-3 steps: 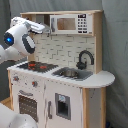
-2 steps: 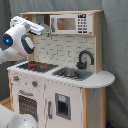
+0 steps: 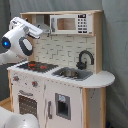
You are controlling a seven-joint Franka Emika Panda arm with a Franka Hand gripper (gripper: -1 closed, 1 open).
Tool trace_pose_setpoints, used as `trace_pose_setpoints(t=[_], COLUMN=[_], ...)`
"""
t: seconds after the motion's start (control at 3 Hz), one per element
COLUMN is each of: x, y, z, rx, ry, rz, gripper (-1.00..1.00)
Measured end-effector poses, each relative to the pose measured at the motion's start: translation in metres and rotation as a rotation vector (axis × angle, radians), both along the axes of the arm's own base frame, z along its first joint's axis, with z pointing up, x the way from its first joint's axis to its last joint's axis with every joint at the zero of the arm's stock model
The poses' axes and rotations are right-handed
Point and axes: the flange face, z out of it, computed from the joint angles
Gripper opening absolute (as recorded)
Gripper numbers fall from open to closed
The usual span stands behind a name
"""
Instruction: Play with the kitchen
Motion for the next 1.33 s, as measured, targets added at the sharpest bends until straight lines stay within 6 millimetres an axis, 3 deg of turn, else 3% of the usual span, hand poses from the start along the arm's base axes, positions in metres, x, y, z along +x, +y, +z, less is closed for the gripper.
trace_pose_setpoints(t=[1.33], x=[0.027], y=[0.03], z=[-0.024], rx=[0.165], ry=[-0.041], rz=[-0.031], gripper=[1.0])
